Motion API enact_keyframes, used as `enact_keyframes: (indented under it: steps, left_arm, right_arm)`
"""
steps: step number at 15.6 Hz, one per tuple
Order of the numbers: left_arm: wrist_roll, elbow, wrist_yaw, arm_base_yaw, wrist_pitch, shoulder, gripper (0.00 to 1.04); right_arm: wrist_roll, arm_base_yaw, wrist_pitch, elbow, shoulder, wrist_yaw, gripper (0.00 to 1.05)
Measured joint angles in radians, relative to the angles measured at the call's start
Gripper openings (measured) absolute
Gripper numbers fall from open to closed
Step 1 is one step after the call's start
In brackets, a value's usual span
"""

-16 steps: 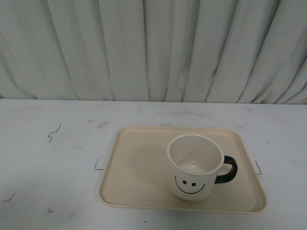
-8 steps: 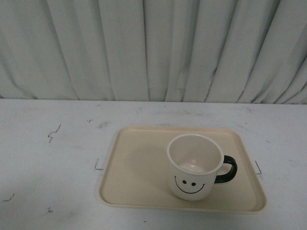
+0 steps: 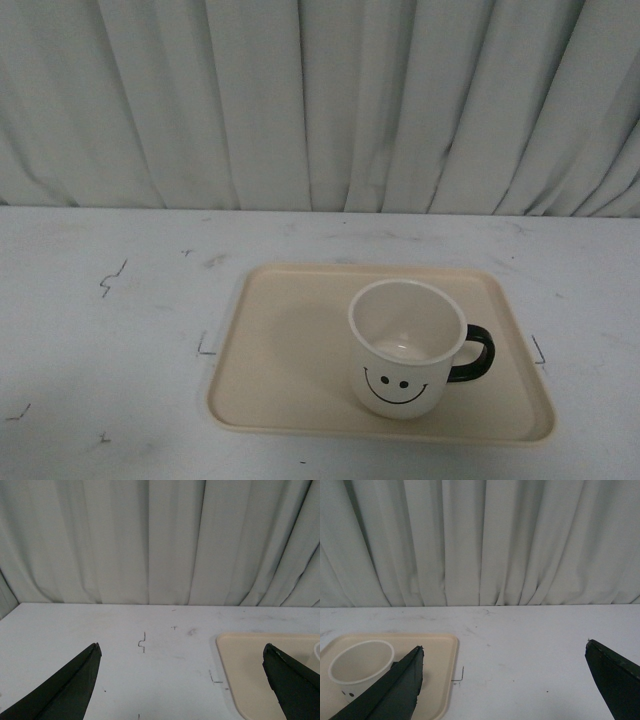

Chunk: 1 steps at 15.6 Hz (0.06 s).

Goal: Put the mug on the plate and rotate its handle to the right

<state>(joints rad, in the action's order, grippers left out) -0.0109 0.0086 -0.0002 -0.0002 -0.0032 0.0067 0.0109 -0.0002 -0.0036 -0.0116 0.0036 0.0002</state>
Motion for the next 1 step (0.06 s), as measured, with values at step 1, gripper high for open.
enact_keyframes:
  steps: [1]
  left_arm:
    - [0.000, 0.000, 0.000, 0.000, 0.000, 0.000, 0.98]
  right_arm:
    - [0.000, 0.000, 0.000, 0.000, 0.000, 0.000, 0.98]
